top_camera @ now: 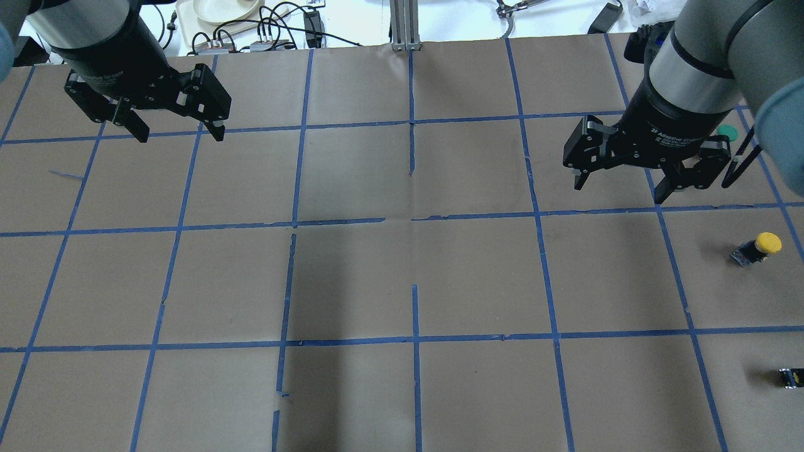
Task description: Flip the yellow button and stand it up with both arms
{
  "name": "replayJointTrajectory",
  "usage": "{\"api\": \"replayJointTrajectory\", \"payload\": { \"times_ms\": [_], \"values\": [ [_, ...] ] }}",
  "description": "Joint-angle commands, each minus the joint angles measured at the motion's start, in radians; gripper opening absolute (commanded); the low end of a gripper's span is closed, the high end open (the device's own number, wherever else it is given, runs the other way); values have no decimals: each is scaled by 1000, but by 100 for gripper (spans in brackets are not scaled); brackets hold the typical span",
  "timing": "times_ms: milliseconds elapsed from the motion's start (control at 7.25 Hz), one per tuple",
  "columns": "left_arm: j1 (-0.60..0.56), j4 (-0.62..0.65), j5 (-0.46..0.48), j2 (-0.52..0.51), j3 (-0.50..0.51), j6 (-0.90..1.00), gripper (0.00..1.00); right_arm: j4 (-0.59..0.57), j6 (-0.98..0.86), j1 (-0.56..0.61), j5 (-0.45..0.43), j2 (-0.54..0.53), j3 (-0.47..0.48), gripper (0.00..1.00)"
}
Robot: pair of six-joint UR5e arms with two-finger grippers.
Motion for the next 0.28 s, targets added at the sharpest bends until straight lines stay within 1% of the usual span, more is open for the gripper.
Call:
{"api": "replayJointTrajectory", "payload": {
  "times_ms": [0,138],
  "values": [
    [0,0,0,0,0,0,100,0,1,-2,-3,-1,0,100],
    [0,0,-1,0,0,0,100,0,1,-2,-6,-1,0,100]
  ]
}}
